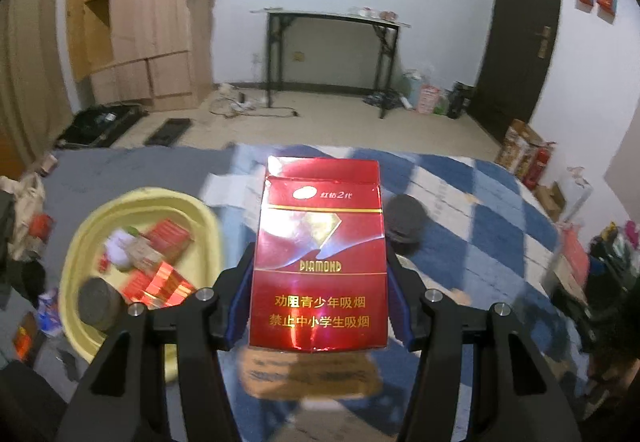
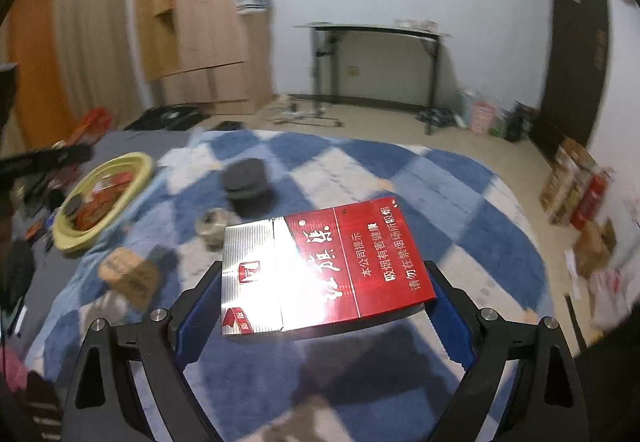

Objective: Organize rigid objects
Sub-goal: 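Carry both packs into the yellow tray while both tools open to release them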

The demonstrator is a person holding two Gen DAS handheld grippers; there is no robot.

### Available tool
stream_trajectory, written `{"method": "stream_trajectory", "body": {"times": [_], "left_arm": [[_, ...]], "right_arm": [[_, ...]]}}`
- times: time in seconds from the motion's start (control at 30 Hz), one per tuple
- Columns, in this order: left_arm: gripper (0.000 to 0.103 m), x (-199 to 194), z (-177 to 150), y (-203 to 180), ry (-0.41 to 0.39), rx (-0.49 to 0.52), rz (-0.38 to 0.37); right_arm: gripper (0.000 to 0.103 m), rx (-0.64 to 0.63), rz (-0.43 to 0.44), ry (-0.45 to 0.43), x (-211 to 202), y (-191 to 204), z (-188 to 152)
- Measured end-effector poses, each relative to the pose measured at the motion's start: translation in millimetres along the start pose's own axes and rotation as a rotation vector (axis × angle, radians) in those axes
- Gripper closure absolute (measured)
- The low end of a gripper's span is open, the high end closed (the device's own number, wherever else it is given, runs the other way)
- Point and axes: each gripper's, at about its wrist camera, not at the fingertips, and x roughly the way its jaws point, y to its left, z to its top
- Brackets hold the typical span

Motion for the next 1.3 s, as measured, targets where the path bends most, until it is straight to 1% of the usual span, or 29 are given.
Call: {"method": "stream_trajectory", "body": {"times": [0.03,0.07,0.1,0.13,0.17,0.2,0.23,0.27,0.33,0.37,0.4,0.43,0.5,0.57,0.6,0.67,0.73,0.83,0.93,1.0,1.07,1.13,1.2,1.23,1.27,1.3], "left_arm": [[0.045,0,3,10,-0.014,-0.019,0.015],[0.045,0,7,28,-0.022,-0.056,0.026],[0.045,1,9,40,-0.022,-0.081,0.03],[0.045,1,11,54,-0.023,-0.097,0.043],[0.045,1,14,72,-0.026,-0.102,0.073],[0.045,3,15,88,-0.025,-0.114,0.094],[0.045,5,15,104,-0.023,-0.137,0.104],[0.045,7,14,119,-0.023,-0.167,0.116],[0.045,13,10,157,-0.026,-0.273,0.16],[0.045,15,7,171,-0.031,-0.323,0.166],[0.045,18,4,184,-0.03,-0.359,0.171],[0.045,22,2,193,-0.029,-0.368,0.189],[0.045,36,0,206,0.006,-0.352,0.207],[0.045,60,-3,223,0.085,-0.367,0.196],[0.045,71,-7,234,0.121,-0.407,0.178],[0.045,85,-17,249,0.142,-0.486,0.159],[0.045,96,-27,259,0.173,-0.555,0.169],[0.045,109,-42,263,0.242,-0.597,0.174],[0.045,114,-49,260,0.259,-0.598,0.179],[0.044,113,-50,258,0.242,-0.596,0.183],[0.04,112,-52,258,0.236,-0.61,0.171],[0.021,106,-53,263,0.218,-0.63,0.168],[0.012,94,-46,273,0.16,-0.669,0.161],[0.006,86,-41,278,0.124,-0.685,0.138],[0.003,75,-36,281,0.081,-0.703,0.118],[0.0,67,-33,283,0.054,-0.715,0.114]], "right_arm": [[0.01,-0.017,0.041,0.0,3,10,5],[0.01,-0.026,0.106,0.002,8,24,13],[0.01,-0.026,0.143,0.001,13,33,18],[0.01,-0.031,0.173,0.0,18,43,24],[0.01,-0.05,0.207,-0.001,28,60,33],[0.01,-0.064,0.223,-0.003,34,71,37],[0.01,-0.082,0.254,-0.002,43,87,46],[0.01,-0.092,0.277,-0.003,51,99,53],[0.01,-0.125,0.325,-0.003,73,127,68],[0.01,-0.146,0.356,0.007,86,143,75],[0.01,-0.16,0.397,0.028,101,161,82],[0.01,-0.168,0.427,0.044,115,175,87],[0.01,-0.212,0.459,0.072,144,208,97],[0.01,-0.265,0.47,0.087,165,234,105],[0.01,-0.287,0.477,0.093,178,246,111],[0.01,-0.304,0.499,0.131,201,262,120],[0.01,-0.339,0.512,0.186,231,278,129],[0.01,-0.384,0.517,0.222,252,295,131],[0.01,-0.423,0.494,0.245,269,313,125],[0.01,-0.434,0.482,0.257,277,321,122],[0.009,-0.44,0.472,0.246,279,327,121],[0.008,-0.434,0.476,0.251,280,337,119],[0.005,-0.386,0.499,0.279,278,336,117],[0.005,-0.36,0.514,0.275,274,332,120],[0.004,-0.355,0.511,0.259,267,329,123],[0.002,-0.357,0.51,0.24,260,326,126]]}}
